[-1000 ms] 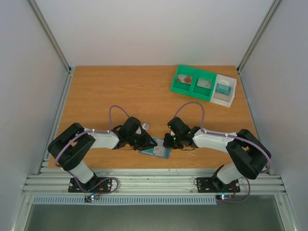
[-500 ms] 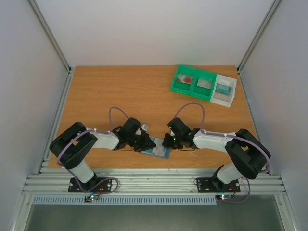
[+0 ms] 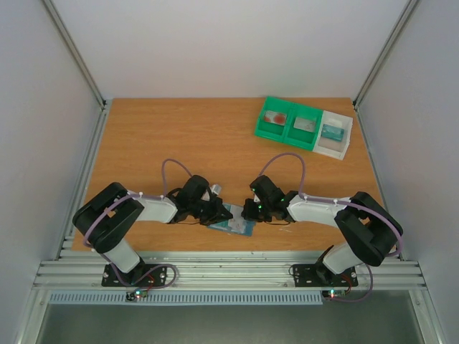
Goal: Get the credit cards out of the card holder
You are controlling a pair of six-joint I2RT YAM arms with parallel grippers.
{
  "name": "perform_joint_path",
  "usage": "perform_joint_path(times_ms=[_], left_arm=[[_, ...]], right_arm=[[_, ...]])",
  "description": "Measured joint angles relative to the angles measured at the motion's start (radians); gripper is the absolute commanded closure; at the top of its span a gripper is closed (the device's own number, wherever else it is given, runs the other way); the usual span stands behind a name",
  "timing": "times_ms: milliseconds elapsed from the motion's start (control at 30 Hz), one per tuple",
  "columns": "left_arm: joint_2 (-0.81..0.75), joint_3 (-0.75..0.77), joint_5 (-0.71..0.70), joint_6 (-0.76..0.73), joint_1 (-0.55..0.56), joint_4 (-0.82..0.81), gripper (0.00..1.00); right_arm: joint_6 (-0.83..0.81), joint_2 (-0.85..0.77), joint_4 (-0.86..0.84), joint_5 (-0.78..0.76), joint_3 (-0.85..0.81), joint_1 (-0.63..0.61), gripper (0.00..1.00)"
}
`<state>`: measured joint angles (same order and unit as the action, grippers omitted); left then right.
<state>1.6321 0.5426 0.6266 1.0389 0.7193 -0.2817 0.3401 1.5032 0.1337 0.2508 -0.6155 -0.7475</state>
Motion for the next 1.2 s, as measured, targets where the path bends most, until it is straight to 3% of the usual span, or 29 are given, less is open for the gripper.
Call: perform_joint_path(times_ms=[500, 733, 933, 1200], left_arm=[[-0.121, -0.004, -0.068, -0.050, -0.007, 0.129, 1.00], [-0.237, -0.003, -0.152, -0.071, -0.008, 0.272, 1.00], [-0.369, 0.035, -0.230, -0.083, -0.008, 0.425, 1.00], [-0.556, 0.065, -0.269, -0.059, -0.008, 0.464, 0.99]], right_arm=[[0.000, 0.005, -0.021, 0.001, 0.003, -0.001, 0.93], [0.005, -0.004, -0.014, 0.018, 0.003, -0.001, 0.91], [0.029, -0.101, 0.026, 0.068, 0.001, -0.001, 0.80], [0.116, -0.261, -0.032, 0.175, -0.024, -0.001, 0.59]])
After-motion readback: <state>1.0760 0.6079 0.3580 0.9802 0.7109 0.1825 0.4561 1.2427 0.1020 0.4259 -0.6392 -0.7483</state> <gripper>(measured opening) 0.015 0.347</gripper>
